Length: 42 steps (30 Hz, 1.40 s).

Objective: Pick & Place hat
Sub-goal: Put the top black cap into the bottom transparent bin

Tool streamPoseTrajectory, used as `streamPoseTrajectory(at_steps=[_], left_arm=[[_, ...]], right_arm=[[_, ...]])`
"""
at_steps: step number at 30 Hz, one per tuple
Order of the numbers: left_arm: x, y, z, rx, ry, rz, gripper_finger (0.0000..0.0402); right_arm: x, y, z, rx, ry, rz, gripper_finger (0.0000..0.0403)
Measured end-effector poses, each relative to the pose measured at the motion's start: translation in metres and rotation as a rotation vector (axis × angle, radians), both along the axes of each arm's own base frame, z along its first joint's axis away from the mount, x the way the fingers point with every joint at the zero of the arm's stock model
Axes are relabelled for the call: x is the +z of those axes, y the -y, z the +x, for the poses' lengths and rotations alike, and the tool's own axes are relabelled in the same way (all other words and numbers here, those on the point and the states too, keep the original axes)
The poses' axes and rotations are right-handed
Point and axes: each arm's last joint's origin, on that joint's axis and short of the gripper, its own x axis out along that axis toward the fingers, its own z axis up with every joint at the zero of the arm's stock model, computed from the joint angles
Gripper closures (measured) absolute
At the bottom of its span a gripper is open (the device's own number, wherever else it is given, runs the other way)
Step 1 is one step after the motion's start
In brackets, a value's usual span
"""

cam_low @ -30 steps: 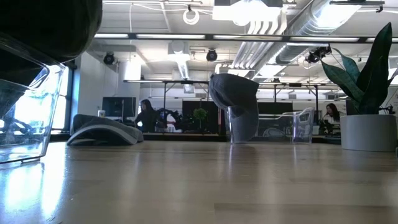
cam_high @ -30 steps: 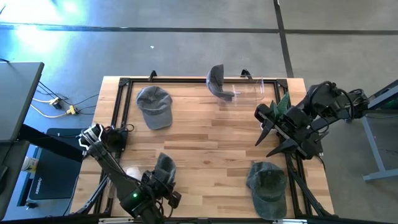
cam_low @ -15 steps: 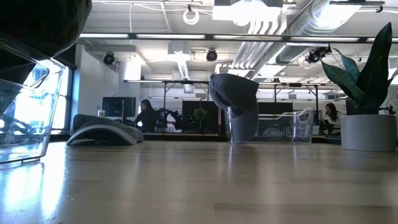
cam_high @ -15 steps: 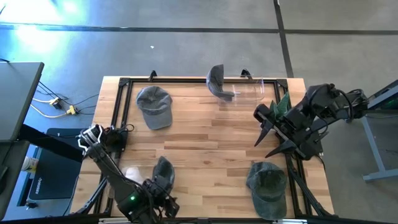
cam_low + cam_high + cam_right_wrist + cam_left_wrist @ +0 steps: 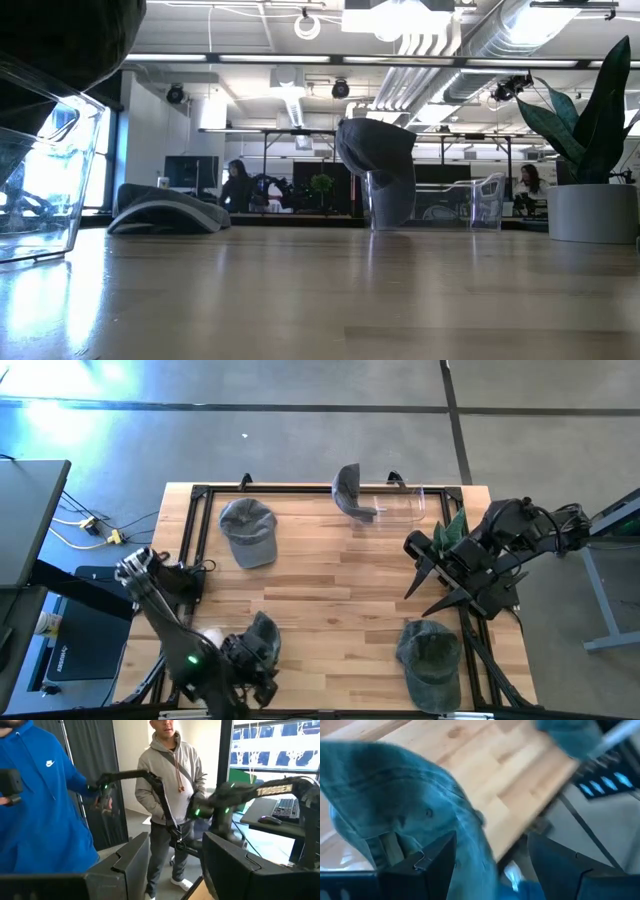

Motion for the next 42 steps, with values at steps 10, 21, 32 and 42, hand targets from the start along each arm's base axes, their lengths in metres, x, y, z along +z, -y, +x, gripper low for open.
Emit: streamPoseTrajectory(at_steps=[10, 21, 32, 42], left_arm=[[0.025, -0.023, -0.040, -0.153, -0.314, -0.127, 0.0208], [-0.035, -0.003, -0.035, -0.085, -0.336, -0.258, 0.0341], [-0.048, -0.016, -0.003, 0.053, -0.056, -0.205, 0.0383], [-0.031, -0.047, -0.020, 0.179, -0.355, -0.241, 0.0383]], right_arm=[[0.000, 0.000, 0.000, -0.006, 0.006, -0.007, 0.0222], [0.000, 0.000, 0.000, -0.008, 0.010, -0.011, 0.0222], [0.000, 0.000, 0.000, -0.020, 0.007, -0.008, 0.0222], [0.000, 0.001, 0.000, -0.023, 0.006, -0.006, 0.0222]])
